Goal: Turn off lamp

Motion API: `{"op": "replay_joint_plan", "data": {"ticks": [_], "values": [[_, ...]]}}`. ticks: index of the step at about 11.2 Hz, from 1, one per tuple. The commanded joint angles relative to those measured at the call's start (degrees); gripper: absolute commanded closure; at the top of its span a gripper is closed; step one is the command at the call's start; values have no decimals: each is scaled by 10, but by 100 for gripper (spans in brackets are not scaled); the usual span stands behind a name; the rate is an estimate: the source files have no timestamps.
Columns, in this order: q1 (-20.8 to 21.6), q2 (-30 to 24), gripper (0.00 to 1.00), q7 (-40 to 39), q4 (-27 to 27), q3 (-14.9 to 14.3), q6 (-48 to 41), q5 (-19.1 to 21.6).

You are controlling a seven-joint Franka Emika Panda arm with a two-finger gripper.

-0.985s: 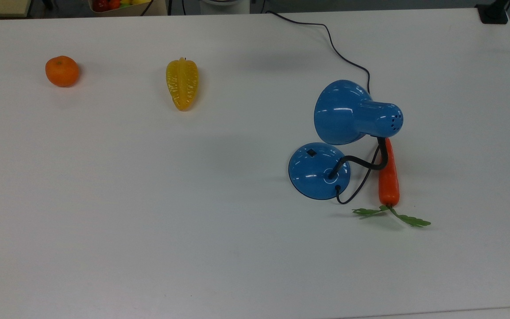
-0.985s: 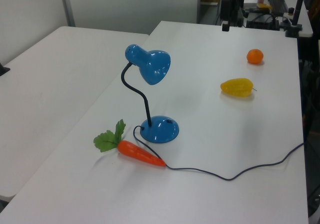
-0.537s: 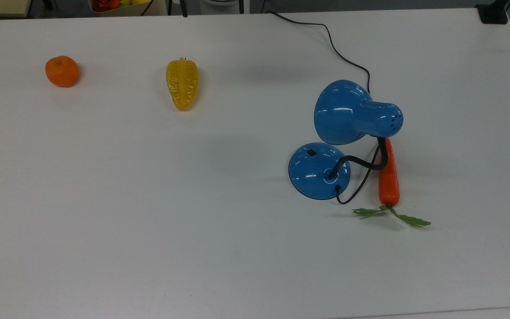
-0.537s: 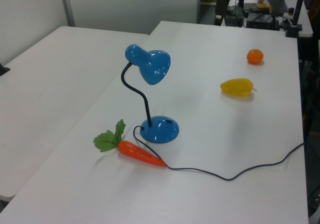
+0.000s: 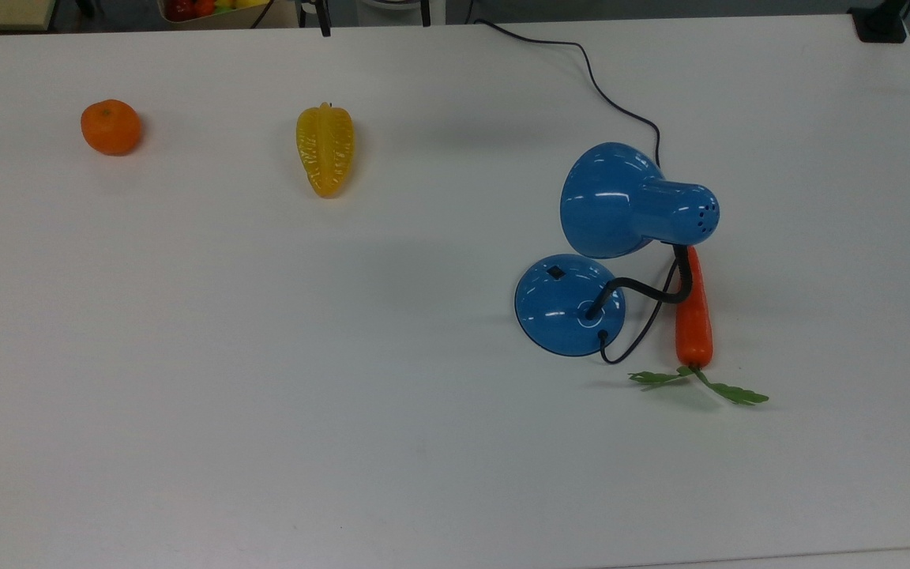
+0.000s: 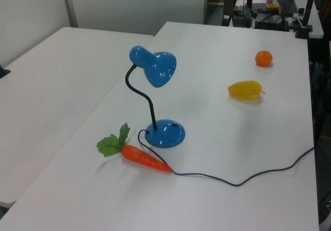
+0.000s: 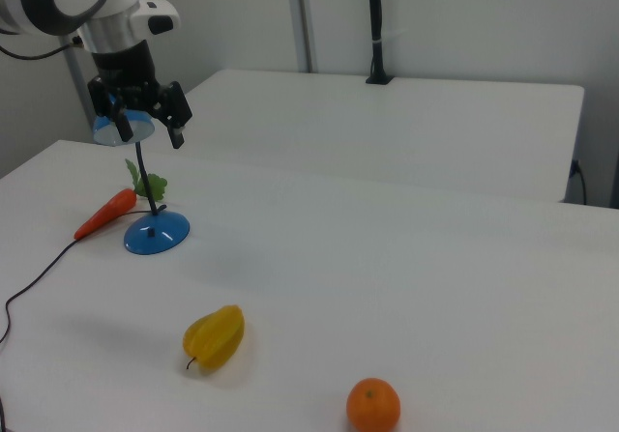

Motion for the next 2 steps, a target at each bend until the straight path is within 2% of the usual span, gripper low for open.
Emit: {"op": "replay_joint_plan", "data": {"ticks": [1,2], "values": [[9,-2,0,-9,-3,-6,8,9],[9,-2,0,-9,-3,-6,8,10]]}}
